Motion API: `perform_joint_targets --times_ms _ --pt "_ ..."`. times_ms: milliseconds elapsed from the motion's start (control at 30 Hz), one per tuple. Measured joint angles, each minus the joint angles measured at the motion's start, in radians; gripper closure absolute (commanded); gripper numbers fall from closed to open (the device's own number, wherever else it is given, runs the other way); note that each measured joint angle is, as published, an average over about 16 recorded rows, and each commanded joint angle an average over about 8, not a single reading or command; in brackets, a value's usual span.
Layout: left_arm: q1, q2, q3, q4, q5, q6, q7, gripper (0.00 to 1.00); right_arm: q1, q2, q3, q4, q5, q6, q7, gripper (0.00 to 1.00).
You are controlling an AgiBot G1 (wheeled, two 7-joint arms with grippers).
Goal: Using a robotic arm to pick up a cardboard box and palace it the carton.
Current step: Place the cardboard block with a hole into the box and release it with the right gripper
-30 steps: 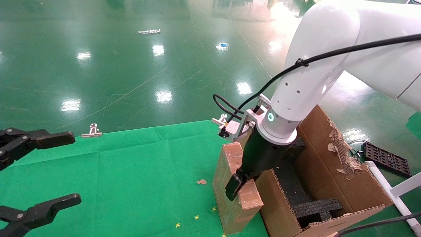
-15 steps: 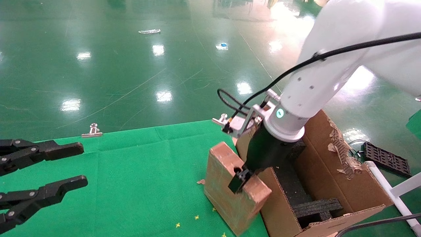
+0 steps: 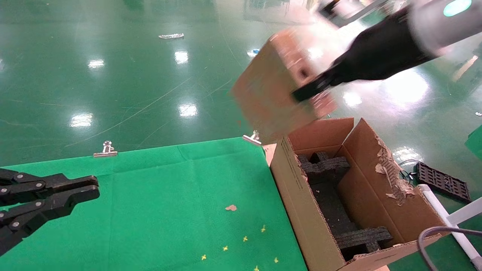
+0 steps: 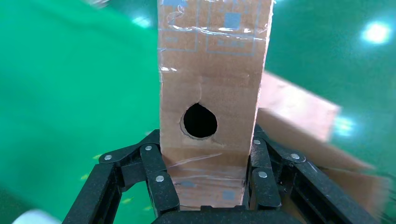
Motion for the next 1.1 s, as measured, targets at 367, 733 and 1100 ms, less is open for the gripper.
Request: perform_joint_targets --times_ms 367,733,1100 --pt "0.0 0.0 0.0 0.0 0.0 0.0 0.0 0.83 0.027 0.109 -0.043 -0.135 -0.127 -0.043 -0.061 1.0" --pt "0.0 0.0 0.001 0.0 -0.001 0.0 0.0 0.0 -0.113 0.109 -0.115 -0.32 -0.152 -0.058 -0.088 1.0" --pt "0.0 -0.001 0.001 0.0 -0.001 -0.001 0.001 0.0 -0.253 0.037 -0.151 -0.496 -0.149 -0.011 -0.117 1.0"
